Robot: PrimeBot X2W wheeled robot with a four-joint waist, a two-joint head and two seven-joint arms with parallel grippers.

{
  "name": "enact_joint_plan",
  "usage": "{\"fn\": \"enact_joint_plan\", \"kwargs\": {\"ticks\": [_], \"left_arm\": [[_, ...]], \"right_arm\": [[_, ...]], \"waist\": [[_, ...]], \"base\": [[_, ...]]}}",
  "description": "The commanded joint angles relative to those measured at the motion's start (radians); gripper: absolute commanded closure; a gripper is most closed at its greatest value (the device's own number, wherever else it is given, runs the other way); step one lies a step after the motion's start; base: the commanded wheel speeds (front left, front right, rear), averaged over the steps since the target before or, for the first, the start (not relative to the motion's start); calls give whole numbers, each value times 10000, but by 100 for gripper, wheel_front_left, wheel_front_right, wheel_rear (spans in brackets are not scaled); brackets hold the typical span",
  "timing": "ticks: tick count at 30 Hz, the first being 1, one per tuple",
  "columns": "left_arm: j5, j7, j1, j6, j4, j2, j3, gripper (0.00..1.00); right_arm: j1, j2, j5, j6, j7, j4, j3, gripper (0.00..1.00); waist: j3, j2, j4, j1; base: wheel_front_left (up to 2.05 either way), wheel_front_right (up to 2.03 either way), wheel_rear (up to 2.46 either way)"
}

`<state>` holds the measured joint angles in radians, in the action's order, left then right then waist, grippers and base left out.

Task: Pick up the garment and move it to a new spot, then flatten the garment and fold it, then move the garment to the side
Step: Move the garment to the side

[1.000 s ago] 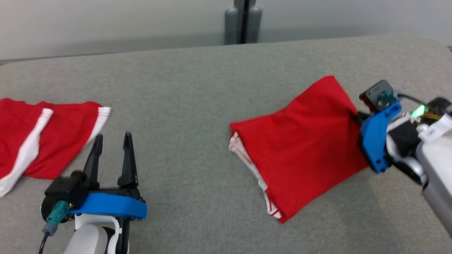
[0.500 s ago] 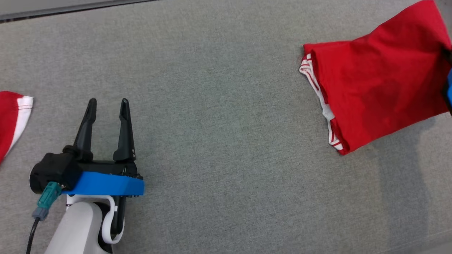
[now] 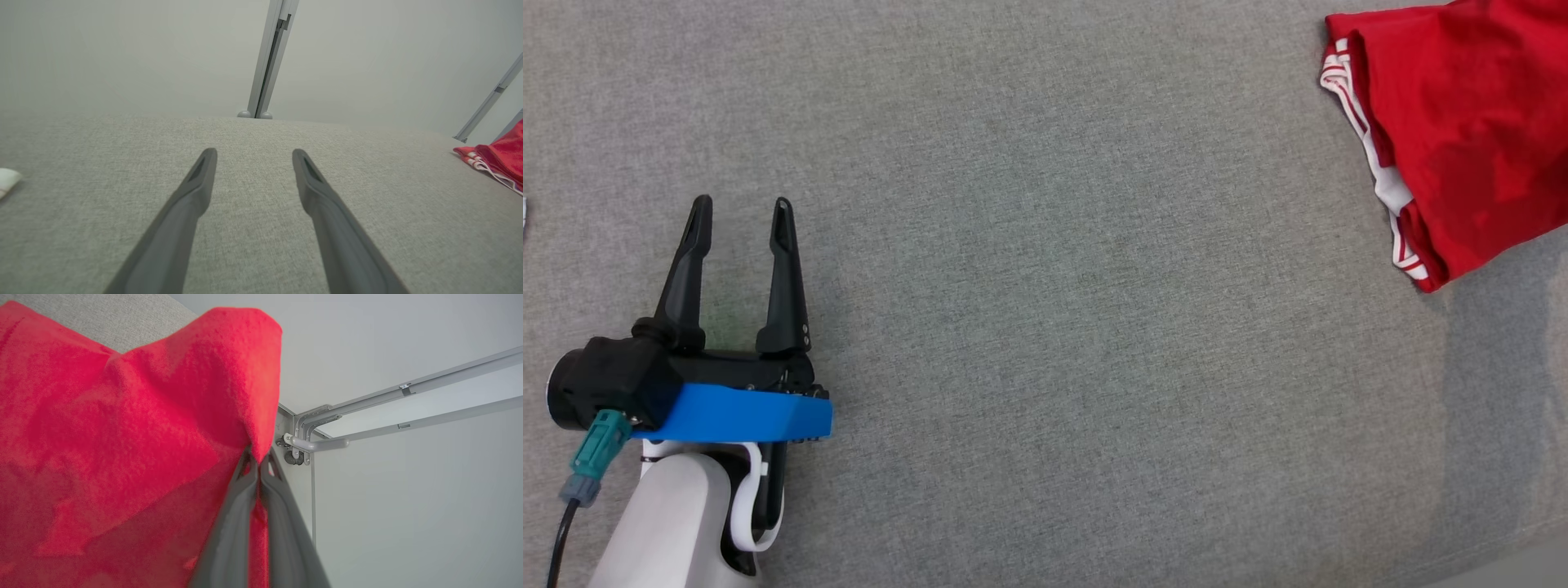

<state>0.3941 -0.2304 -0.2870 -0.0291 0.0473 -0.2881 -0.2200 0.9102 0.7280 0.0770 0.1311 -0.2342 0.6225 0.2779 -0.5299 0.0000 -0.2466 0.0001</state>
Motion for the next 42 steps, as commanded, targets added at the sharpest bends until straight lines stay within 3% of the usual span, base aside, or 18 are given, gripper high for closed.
{"fn": "enact_joint_plan", "kwargs": {"ticks": [1, 4, 5, 6, 7, 8, 9, 17, 23, 33, 42], "left_arm": [[-33, 0, -148, -33, -38, -83, -12, 0], [11, -4, -98, -37, -34, -95, -9, 0], [19, -7, -80, -37, -23, -99, -12, 0], [36, -10, -62, -34, -4, -89, -28, 0], [50, -15, -47, -39, 18, -79, -34, 0], [64, -26, -42, -37, 45, -75, -28, 0], [89, -42, -36, -28, 79, -65, -26, 0], [260, -154, 470, -105, 492, 128, -24, 0], [472, -256, 1149, -93, 1066, 352, 0, 0], [571, -315, 2155, -33, 1663, 642, -128, 0], [693, -346, 2617, 52, 2131, 712, 83, 0]], "right_arm": [[23, -141, -104, -5, 83, 56, -147, 100], [-175, -381, -378, -6, 139, 216, -525, 100], [-205, -457, -481, -5, 153, 230, -628, 78], [-269, -520, -567, -5, 167, 249, -733, 49], [-328, -575, -634, -5, 189, 246, -815, 41], [-382, -636, -699, -5, 184, 252, -897, 14], [-419, -699, -757, -6, 126, 284, -1033, 0], [-1000, -1639, -1050, -5, 154, -28, -1644, 0], [-1890, -2782, -362, -3, 886, -493, -2569, 0], [-5390, -4476, 746, -2, 2268, -3080, -3553, 0], [-7746, -5323, 1310, -2, 2584, -4763, -3559, 0]], "waist": [[7, 0, 16, -1], [31, 0, 44, -1], [55, 0, 61, -1], [93, 0, 89, -1], [130, 0, 116, -1], [178, 0, 148, -1], [235, 0, 178, -1], [1407, 0, 362, -1], [2872, 0, 650, -1], [4472, 0, 1443, -1], [5146, 0, 1847, -1]], "base": [[0, 0, 0], [0, 0, 0], [0, 0, 0], [0, 0, 0], [0, 0, 0], [0, 0, 0], [0, 0, 0], [0, 0, 0], [0, 0, 0], [0, 0, 0], [0, 0, 0]]}}
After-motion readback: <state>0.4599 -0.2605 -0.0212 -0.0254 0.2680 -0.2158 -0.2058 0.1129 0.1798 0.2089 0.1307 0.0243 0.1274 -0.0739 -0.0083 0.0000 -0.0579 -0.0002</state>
